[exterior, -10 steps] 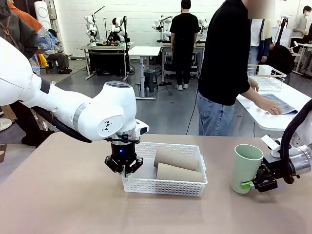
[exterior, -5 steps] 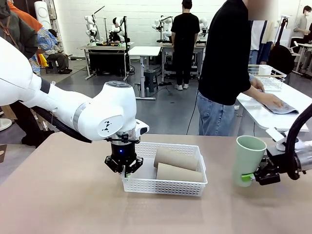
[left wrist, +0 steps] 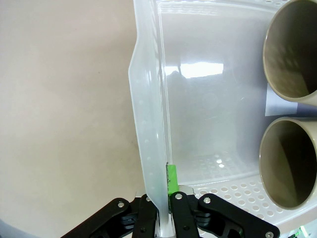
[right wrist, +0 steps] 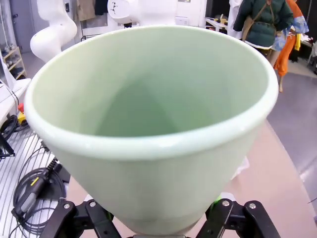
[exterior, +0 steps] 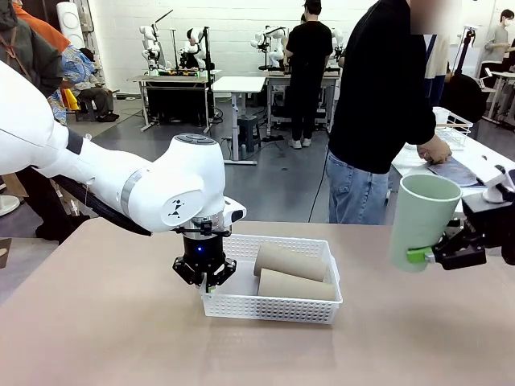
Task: Clean and organize the cups into the basket.
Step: Pick up the Reusable plastic cup from the right side of the table and stack it inside the Organizing basket in the center of the table.
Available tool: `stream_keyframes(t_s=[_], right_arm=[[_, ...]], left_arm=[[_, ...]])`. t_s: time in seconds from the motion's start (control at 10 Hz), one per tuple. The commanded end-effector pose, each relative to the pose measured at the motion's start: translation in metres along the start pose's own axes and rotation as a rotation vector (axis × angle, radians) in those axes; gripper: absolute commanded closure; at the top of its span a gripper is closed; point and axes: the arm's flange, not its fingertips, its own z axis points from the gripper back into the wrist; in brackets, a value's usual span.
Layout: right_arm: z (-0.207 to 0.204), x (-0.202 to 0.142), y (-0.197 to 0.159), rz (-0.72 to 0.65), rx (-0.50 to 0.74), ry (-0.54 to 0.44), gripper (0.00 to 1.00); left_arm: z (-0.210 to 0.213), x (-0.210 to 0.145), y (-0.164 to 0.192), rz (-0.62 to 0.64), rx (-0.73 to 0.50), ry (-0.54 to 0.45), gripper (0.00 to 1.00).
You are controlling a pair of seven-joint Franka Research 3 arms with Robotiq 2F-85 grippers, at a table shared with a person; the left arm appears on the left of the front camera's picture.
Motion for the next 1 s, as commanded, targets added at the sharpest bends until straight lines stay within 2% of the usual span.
stream_keyframes(t_s=[0.0, 0.1, 0.5, 0.6, 0.8, 0.9], right_arm=[[-0.011, -0.019, 0.0, -0.065, -0.002, 0.02, 0.4], [0.0, 0.0, 0.0, 0.0, 0.0, 0.0, 0.4], [0.0, 0.0, 0.0, 0.0, 0.0, 0.0, 0.4], [0.0, -0.001, 0.0, -0.01, -0.002, 0.005, 0.2], [-0.003, 0.07, 0.023, 0.216, 0.027, 0.163, 0.2], [-0.009, 0.095, 0.022, 0.227, 0.044, 0.241, 0.2]], left_arm=[[-0.002, -0.002, -0.001, 0.0, 0.004, 0.003, 1.0], [-0.002, -0.002, -0.001, 0.0, 0.004, 0.003, 1.0], [-0.002, -0.002, -0.001, 0.0, 0.004, 0.003, 1.0], [-0.002, -0.002, -0.001, 0.0, 0.004, 0.003, 1.0], [-0.002, -0.002, -0.001, 0.0, 0.004, 0.003, 1.0], [-0.002, -0.002, -0.001, 0.0, 0.004, 0.003, 1.0]])
